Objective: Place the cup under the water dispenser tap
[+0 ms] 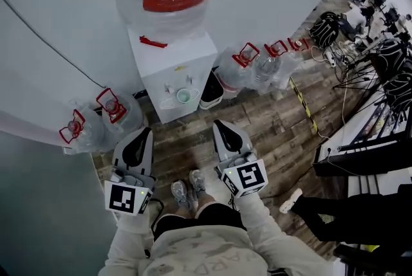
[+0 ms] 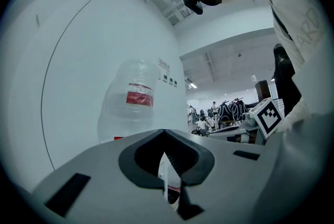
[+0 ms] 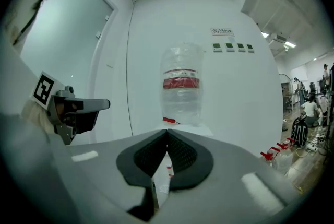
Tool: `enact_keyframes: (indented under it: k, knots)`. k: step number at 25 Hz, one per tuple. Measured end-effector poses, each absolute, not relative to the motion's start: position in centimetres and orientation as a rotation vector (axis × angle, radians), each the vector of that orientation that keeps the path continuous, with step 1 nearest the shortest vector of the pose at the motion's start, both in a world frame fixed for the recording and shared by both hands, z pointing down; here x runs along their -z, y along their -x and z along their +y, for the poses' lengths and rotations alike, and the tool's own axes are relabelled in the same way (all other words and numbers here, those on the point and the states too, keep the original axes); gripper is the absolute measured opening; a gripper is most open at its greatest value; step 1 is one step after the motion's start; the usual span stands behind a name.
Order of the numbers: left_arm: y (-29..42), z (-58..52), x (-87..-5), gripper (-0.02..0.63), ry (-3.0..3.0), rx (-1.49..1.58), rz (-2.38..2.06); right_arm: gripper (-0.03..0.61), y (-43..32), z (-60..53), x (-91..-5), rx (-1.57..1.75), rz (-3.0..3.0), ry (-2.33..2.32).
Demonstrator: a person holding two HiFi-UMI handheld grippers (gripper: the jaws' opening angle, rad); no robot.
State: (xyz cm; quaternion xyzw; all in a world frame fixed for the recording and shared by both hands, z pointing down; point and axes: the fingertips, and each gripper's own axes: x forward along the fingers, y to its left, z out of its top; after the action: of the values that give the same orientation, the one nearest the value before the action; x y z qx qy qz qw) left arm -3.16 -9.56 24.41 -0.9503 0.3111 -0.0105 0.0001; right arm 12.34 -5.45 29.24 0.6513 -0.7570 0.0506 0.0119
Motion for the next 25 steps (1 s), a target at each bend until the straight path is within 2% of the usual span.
enact_keyframes:
  k: [25]
  knots:
    - [4.2, -7.6, -17.5, 0.005, 2.97, -0.093, 0.873, 0.009, -9.8, -2.5, -20.0, 0.048, -2.339, -2.122]
